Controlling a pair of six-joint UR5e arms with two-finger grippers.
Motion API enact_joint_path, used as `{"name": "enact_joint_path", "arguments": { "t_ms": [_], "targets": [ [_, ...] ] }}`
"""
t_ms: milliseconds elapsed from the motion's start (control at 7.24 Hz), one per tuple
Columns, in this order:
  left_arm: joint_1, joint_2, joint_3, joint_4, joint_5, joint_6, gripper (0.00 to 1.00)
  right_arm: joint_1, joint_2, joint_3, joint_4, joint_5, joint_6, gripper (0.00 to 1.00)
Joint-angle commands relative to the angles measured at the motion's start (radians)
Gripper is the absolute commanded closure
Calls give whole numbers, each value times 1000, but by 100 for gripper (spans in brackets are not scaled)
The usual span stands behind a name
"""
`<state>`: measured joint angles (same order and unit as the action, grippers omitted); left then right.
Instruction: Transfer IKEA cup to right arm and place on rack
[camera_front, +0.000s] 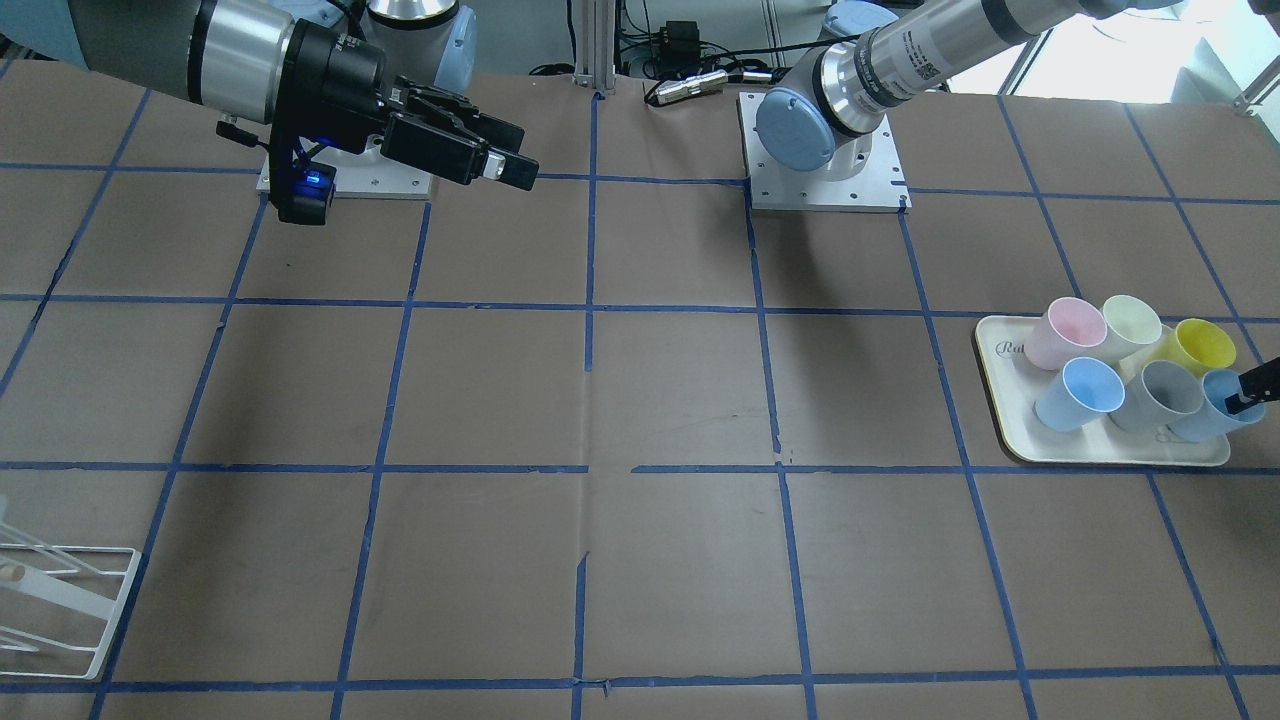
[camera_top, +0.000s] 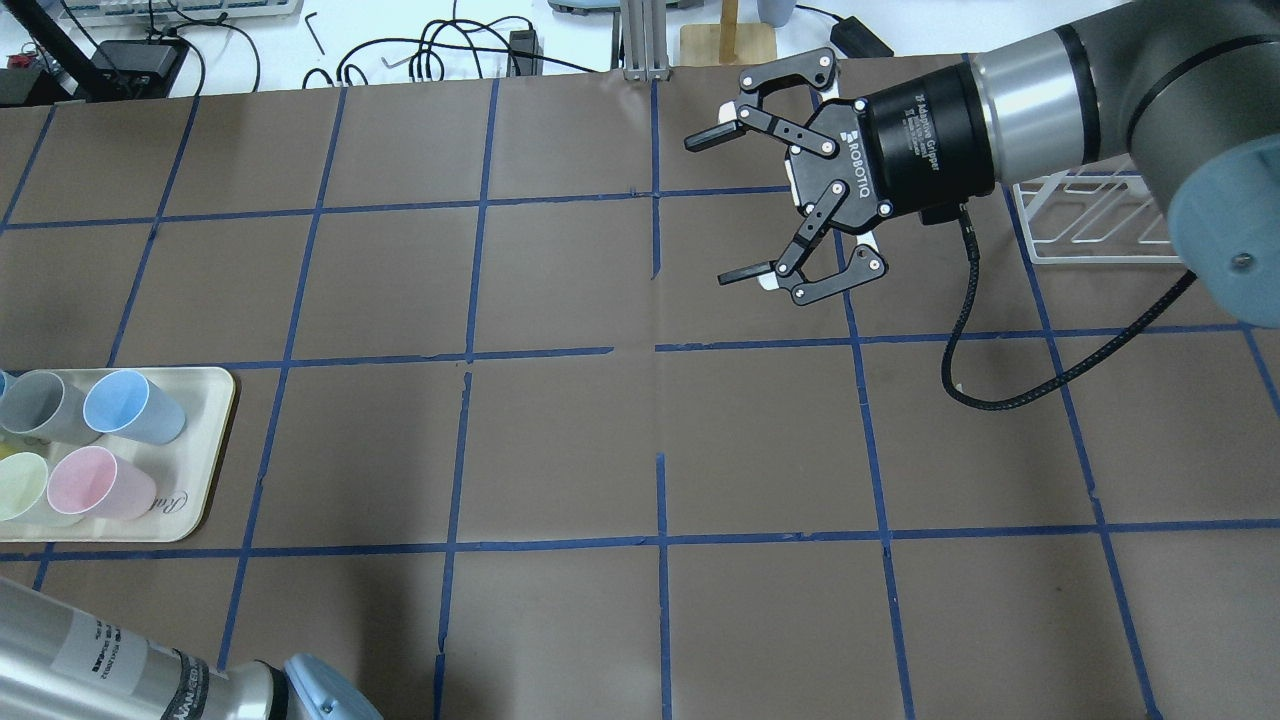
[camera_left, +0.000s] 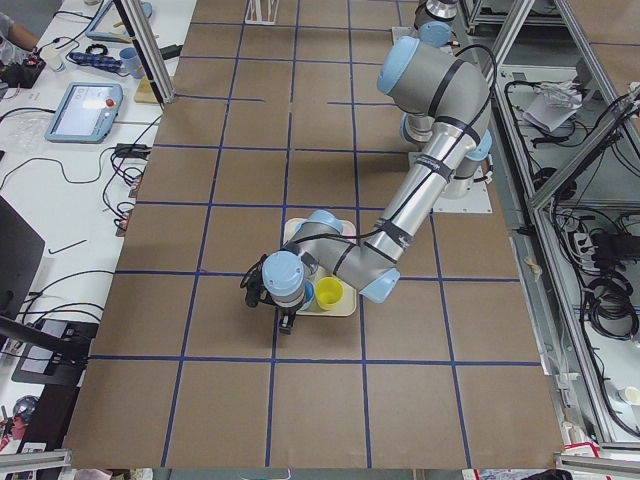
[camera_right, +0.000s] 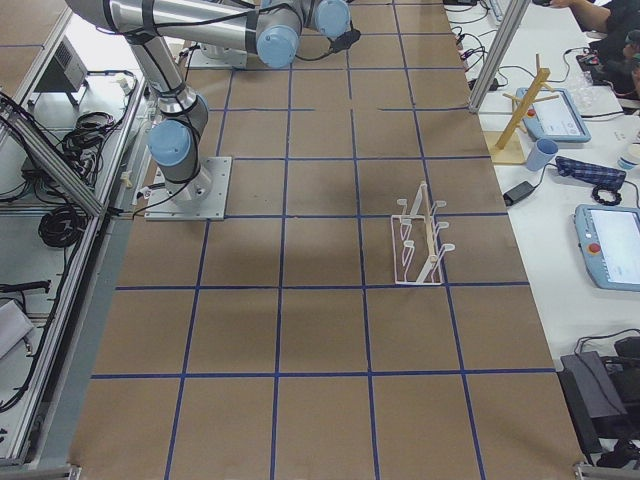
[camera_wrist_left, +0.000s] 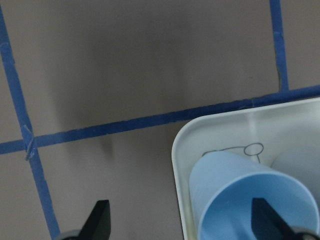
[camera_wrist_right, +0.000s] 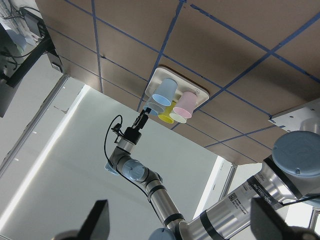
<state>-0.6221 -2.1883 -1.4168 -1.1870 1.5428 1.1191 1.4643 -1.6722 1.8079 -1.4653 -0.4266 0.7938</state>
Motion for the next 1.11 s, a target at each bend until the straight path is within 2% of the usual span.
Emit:
{"name": "enact_joint_path", "arguments": {
  "t_ms": [0, 276, 691, 967],
  "targets": [
    [-4, -11, -5, 0, 2, -5, 43, -2, -1, 25, -4, 79, 1, 0],
    [-5, -14, -2, -2, 40, -10, 84, -2, -3, 25, -3, 75, 5, 0],
    [-8, -4, 1, -12, 40, -2, 96, -4, 0, 48, -1, 75, 4, 0],
    [-16, 34, 18, -37, 40, 2, 99, -19, 0, 64, -6, 97, 4, 0]
  ]
}}
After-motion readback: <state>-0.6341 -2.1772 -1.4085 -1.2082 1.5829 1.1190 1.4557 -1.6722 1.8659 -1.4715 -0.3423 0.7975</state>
